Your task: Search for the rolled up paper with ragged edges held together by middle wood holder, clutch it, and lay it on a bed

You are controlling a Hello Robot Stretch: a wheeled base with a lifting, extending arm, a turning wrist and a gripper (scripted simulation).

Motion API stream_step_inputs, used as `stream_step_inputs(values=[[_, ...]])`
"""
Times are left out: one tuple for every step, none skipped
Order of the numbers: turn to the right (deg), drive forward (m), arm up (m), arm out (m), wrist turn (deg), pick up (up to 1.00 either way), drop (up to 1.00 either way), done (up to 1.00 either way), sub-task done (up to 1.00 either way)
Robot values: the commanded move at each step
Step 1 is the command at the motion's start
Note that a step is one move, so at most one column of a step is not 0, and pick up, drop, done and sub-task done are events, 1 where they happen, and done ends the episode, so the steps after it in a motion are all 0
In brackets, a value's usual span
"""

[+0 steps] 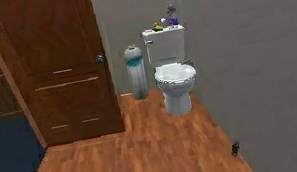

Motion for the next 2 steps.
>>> stream_step_inputs(values=[[0.0,0.4,0.0,0.0,0.0,0.0,0.0,0.0,0.0],[-45.0,0.0,0.0,0.0,0.0,0.0,0.0,0.0,0.0]])
